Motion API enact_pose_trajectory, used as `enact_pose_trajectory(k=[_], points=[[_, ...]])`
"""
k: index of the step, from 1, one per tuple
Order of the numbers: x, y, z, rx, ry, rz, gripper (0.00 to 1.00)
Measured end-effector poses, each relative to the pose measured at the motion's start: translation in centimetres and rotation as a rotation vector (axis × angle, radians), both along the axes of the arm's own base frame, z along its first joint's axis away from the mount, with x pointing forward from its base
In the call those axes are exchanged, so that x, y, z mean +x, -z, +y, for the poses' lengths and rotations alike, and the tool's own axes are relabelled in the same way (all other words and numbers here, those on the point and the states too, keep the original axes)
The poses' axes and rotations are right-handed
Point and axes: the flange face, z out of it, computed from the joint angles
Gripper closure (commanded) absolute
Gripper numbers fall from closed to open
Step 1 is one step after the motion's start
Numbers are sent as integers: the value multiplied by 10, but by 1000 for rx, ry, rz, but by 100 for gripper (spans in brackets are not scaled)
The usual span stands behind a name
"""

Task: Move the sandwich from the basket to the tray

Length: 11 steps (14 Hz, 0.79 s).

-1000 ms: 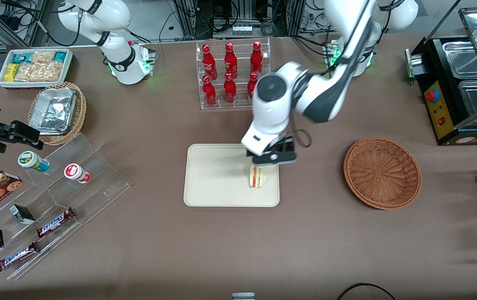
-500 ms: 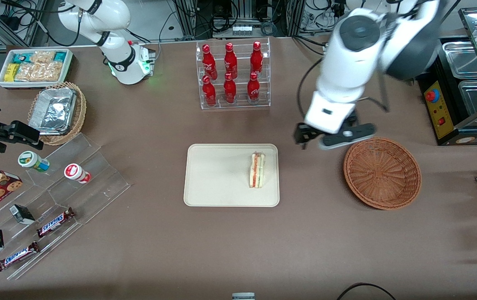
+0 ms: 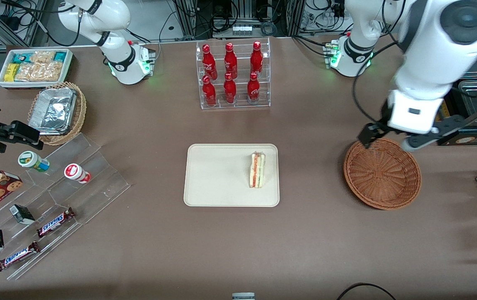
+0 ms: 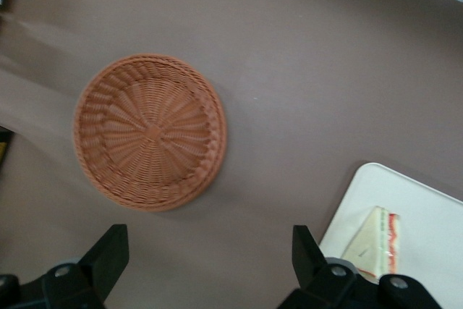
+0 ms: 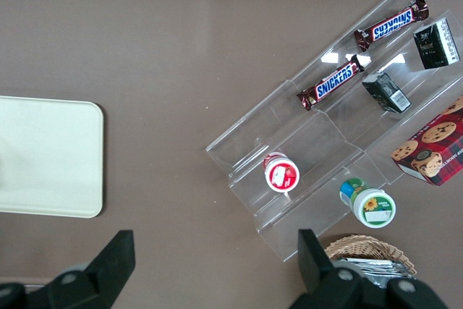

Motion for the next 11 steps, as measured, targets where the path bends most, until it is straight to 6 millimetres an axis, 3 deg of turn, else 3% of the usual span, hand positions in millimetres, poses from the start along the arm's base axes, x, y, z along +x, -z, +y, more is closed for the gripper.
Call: enact_pose_trajectory(k=[4,11], points=[[-5,-16,68,4,56,15,0],[-46,-25,139,-47,245,47,0]])
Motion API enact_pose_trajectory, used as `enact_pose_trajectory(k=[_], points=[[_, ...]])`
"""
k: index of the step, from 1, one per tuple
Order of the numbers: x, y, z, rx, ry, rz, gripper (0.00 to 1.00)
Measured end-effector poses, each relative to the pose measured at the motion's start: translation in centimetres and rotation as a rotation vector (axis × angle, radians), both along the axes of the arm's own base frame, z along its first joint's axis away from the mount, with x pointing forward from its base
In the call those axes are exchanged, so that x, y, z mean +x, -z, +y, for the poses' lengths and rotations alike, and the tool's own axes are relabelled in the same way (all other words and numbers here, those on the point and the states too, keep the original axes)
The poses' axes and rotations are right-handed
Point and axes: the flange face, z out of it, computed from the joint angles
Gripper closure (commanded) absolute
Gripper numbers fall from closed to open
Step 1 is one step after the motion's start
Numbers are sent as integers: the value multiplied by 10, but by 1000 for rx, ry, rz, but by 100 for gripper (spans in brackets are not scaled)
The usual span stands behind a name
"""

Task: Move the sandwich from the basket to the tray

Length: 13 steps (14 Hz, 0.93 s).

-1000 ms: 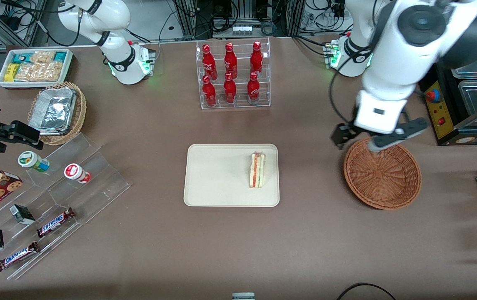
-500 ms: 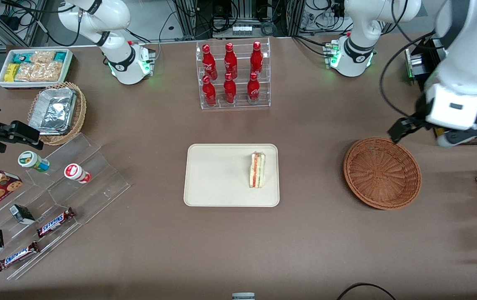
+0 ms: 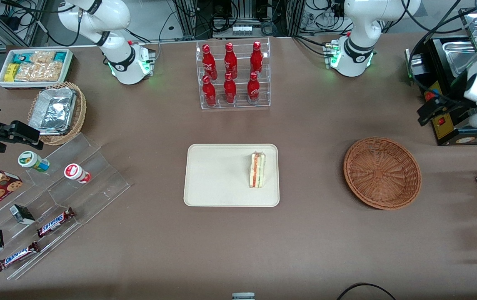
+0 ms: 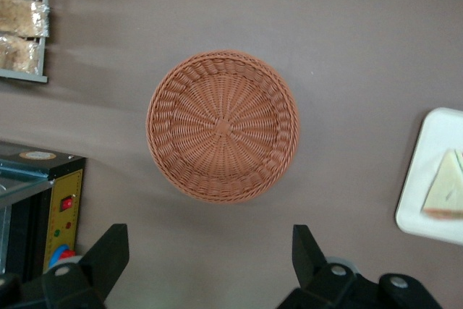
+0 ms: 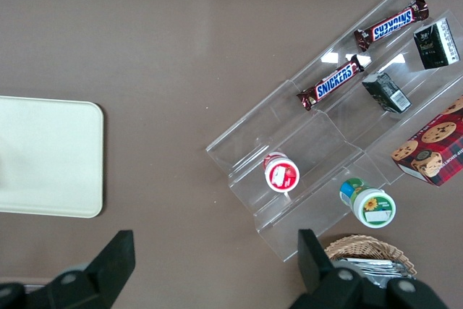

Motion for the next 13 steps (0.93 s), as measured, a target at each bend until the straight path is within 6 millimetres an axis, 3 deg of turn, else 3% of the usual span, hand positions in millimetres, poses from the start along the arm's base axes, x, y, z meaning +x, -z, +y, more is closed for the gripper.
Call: enact_pose_trajectory(k=[3,13], points=[[-18,-10,16,-47,108,1,0],[-43,-35,8,-33,163,16,0]])
